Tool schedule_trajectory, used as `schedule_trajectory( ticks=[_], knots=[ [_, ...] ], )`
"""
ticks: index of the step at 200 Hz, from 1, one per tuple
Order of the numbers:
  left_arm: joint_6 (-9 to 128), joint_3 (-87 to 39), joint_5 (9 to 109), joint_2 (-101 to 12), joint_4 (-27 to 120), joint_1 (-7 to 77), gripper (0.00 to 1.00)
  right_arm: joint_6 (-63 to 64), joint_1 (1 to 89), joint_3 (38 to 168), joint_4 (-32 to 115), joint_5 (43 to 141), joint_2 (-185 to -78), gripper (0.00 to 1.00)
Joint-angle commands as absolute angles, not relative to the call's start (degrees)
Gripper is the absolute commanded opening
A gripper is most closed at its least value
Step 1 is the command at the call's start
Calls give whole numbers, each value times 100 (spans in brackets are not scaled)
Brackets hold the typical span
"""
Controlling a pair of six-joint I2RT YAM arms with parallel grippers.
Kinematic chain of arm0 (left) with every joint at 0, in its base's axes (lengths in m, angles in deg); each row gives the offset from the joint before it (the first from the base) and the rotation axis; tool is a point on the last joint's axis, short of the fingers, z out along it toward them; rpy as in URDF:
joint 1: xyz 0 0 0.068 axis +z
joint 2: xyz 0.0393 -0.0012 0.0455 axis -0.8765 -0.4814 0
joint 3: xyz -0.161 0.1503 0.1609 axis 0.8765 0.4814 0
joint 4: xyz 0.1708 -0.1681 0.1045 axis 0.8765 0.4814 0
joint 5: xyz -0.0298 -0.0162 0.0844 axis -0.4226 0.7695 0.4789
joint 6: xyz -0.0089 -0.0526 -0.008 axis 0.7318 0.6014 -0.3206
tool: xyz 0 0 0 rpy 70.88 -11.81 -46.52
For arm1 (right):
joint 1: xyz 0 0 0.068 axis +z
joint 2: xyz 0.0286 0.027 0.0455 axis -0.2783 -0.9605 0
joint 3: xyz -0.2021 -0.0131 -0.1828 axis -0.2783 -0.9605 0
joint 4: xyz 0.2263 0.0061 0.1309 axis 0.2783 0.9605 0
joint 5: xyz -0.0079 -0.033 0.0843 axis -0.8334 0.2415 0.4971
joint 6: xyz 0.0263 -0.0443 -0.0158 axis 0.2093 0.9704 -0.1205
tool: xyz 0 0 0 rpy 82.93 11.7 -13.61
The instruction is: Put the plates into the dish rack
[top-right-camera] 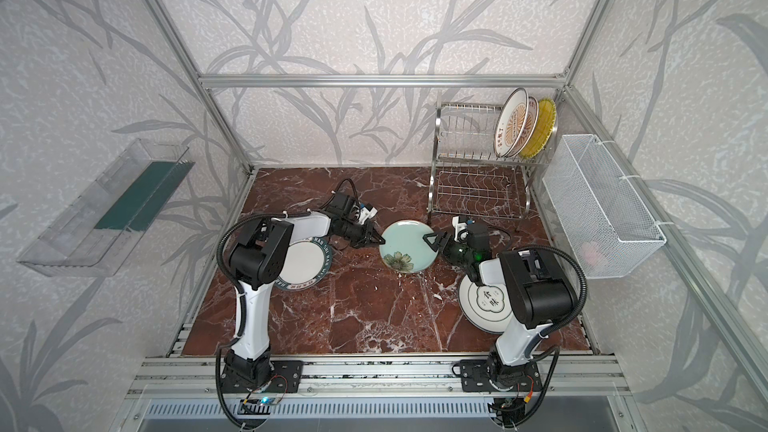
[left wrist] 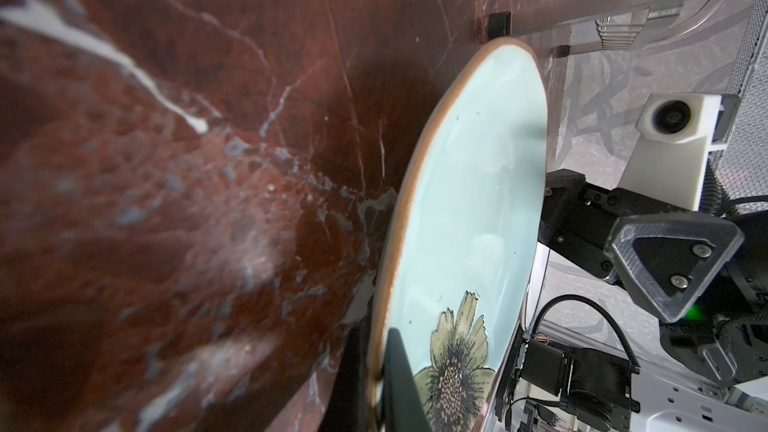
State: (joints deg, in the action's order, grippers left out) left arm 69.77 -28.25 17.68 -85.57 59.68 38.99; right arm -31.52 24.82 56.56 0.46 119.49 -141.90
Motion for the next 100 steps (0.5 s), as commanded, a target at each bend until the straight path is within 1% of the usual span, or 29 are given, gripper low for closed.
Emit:
schedule_trajectory(
  ticks=[1,20,45,100],
  knots=[
    [6821,-2964,1584,-8618,6038,3760,0,-3212,2683,5765,-849,12553,-14128,71],
    [6825,-2959,1589,-8627,6030,3765,0,-3316,2738,5798,-1038,12606,-14328,70],
    [6825,-2936,1604,-8619,6040,3752,0,-3213,2775,5814,-798,12422,-14314,69],
    [6806,-2950,1603,-8592,6047,3755,0,-3021,2776,5825,-425,12289,-14194,50]
  ],
)
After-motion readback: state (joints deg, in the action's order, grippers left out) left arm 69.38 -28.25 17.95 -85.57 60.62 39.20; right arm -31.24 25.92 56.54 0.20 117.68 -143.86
